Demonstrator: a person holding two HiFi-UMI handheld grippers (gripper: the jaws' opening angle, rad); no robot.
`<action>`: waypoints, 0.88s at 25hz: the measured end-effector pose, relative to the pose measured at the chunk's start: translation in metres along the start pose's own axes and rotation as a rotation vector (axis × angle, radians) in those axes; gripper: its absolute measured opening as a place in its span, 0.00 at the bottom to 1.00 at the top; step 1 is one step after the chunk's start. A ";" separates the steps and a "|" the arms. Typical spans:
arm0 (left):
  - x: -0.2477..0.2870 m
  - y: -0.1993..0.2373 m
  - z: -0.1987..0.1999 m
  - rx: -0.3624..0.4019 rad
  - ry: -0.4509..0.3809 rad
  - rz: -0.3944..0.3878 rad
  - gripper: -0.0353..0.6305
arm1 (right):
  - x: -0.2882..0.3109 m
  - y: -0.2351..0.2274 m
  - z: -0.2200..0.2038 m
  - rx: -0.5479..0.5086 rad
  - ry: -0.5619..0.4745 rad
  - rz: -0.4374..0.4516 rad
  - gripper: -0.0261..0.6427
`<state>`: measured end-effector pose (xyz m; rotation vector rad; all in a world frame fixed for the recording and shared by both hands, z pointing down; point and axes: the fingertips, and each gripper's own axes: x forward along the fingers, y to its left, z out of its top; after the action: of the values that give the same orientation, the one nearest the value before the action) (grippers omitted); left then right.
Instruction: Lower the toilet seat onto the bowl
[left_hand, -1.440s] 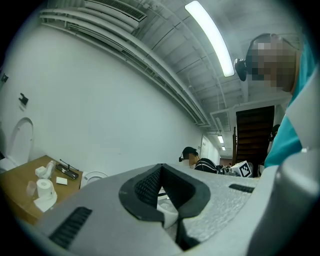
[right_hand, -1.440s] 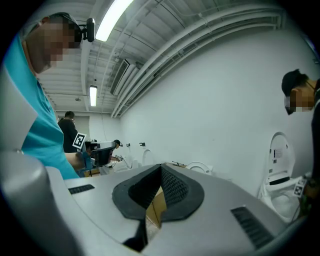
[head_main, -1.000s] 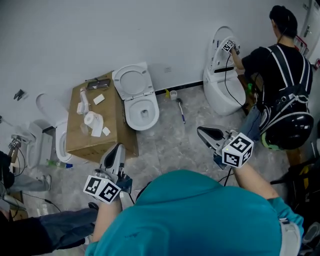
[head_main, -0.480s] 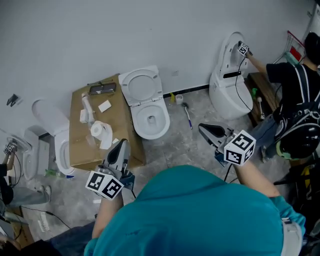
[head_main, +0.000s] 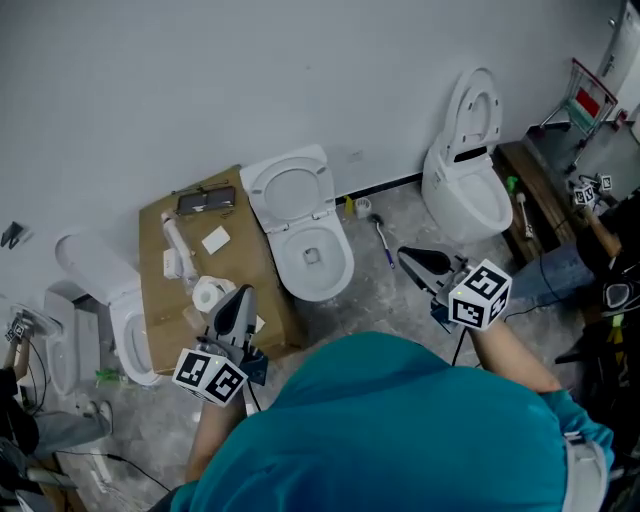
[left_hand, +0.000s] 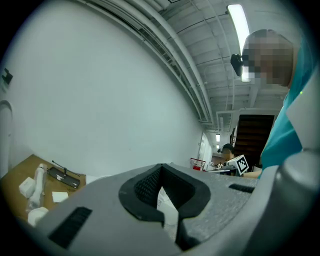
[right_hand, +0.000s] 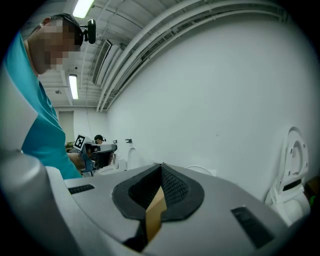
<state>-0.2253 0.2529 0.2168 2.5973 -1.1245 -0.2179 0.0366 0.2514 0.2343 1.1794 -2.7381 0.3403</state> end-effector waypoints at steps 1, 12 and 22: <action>0.007 0.006 -0.002 -0.003 0.005 0.005 0.04 | 0.006 -0.009 0.001 0.002 0.000 0.002 0.03; 0.166 0.046 -0.023 -0.023 0.022 0.216 0.04 | 0.073 -0.193 0.018 0.020 0.014 0.165 0.03; 0.294 0.091 -0.067 -0.021 0.160 0.397 0.04 | 0.134 -0.305 0.034 -0.009 0.037 0.326 0.03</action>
<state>-0.0704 -0.0068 0.3043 2.2634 -1.5299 0.0650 0.1661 -0.0546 0.2763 0.7117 -2.8913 0.3793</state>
